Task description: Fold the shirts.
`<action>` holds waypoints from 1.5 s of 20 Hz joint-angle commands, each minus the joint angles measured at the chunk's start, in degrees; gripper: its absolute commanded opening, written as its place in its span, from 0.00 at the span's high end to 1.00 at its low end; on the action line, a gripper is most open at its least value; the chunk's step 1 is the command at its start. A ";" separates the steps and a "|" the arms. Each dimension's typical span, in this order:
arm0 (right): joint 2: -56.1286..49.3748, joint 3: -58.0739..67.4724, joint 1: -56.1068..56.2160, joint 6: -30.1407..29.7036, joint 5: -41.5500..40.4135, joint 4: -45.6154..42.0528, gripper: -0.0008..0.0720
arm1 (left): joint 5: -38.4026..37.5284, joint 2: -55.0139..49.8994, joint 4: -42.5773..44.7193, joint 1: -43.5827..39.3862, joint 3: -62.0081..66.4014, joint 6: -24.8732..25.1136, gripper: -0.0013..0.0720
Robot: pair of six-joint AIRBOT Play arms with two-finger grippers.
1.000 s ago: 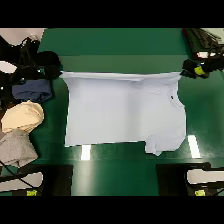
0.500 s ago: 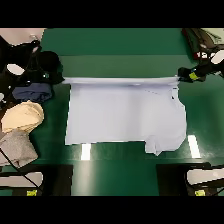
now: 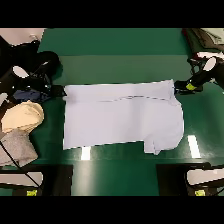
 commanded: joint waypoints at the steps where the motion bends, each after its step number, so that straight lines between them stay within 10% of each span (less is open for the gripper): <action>1: 0.35 -0.28 0.22 -0.02 5.33 1.57 0.50 | -3.98 -0.72 1.57 0.33 0.04 -4.85 0.39; 6: 8.74 -0.31 0.02 -3.43 11.69 4.04 0.50 | -16.52 3.28 3.63 5.35 -2.73 -4.37 0.39; 15: 18.36 -0.31 -0.48 -6.01 13.62 10.56 0.50 | -12.39 29.79 1.49 6.36 -40.54 -5.55 0.39; 28: 18.51 -0.31 -0.48 -6.01 16.50 10.56 0.50 | -11.34 30.73 -1.33 6.34 -44.83 -5.57 0.40; 30: 18.51 -0.31 -0.48 -6.01 16.50 10.54 0.50 | -10.91 30.73 -1.38 6.34 -44.87 -5.53 0.66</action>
